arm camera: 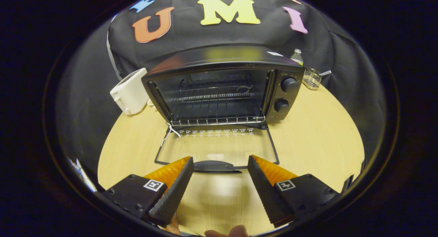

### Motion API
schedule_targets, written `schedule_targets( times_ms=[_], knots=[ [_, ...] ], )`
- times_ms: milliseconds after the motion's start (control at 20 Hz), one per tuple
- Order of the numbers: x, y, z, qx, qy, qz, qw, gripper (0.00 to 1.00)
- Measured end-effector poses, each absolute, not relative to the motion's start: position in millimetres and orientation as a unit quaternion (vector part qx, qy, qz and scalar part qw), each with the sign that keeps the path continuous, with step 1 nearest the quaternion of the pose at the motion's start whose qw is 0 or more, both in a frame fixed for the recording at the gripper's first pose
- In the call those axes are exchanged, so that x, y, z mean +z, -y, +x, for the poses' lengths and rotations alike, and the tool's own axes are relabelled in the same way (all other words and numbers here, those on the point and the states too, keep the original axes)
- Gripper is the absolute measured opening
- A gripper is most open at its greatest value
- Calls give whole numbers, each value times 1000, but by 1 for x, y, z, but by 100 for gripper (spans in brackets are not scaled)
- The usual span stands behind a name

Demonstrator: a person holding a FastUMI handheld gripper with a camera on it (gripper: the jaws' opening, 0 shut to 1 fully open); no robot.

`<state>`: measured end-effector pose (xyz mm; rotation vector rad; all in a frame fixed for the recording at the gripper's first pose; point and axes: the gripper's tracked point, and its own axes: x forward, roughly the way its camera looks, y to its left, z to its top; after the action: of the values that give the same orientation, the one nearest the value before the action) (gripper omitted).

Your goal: Open the toaster oven, put the food inside, and close the toaster oven door.

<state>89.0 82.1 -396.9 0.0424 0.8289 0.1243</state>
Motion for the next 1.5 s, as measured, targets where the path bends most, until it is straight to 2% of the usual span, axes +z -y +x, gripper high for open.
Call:
schedule_targets(
  times_ms=[200, 500, 850, 1250, 1500],
  knots=[
    [-373, -84, 73, 86, -395, 14, 914, 100],
    [-335, -92, 31, 170, -394, 9, 903, 100],
    [-340, -120, -31, 252, -476, 57, 841, 100],
    [-391, -137, -80, 274, -570, 110, 766, 100],
    [-420, -148, -80, 261, -608, 165, 731, 100]
  ],
)
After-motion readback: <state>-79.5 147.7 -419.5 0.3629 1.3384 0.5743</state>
